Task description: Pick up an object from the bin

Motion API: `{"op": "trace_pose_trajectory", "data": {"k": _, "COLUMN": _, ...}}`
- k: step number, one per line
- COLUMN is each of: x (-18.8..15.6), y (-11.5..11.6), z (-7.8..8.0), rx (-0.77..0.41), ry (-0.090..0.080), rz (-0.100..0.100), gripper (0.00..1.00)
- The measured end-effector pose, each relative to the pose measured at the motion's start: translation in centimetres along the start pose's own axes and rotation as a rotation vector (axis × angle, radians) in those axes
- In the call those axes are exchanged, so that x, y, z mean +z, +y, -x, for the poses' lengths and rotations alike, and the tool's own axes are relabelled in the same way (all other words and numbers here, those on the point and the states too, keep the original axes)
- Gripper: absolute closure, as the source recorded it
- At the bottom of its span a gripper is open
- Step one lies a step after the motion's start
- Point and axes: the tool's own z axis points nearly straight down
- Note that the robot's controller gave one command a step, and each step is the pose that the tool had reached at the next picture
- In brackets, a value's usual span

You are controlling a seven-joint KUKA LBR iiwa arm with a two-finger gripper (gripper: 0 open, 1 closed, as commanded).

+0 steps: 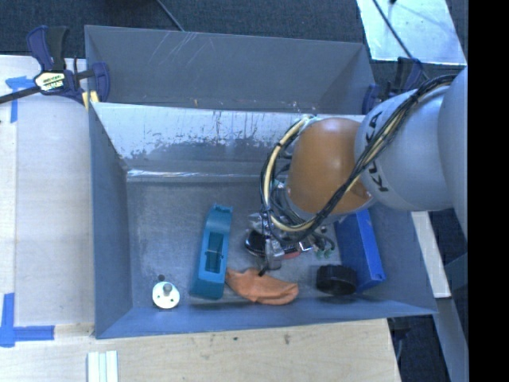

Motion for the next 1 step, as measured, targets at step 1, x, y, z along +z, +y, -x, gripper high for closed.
{"op": "trace_pose_trajectory", "data": {"k": 1, "x": 0.05, "y": 1.88, "z": 3.64, "rx": -0.014, "ry": 0.003, "rz": -0.001, "gripper": 1.00}}
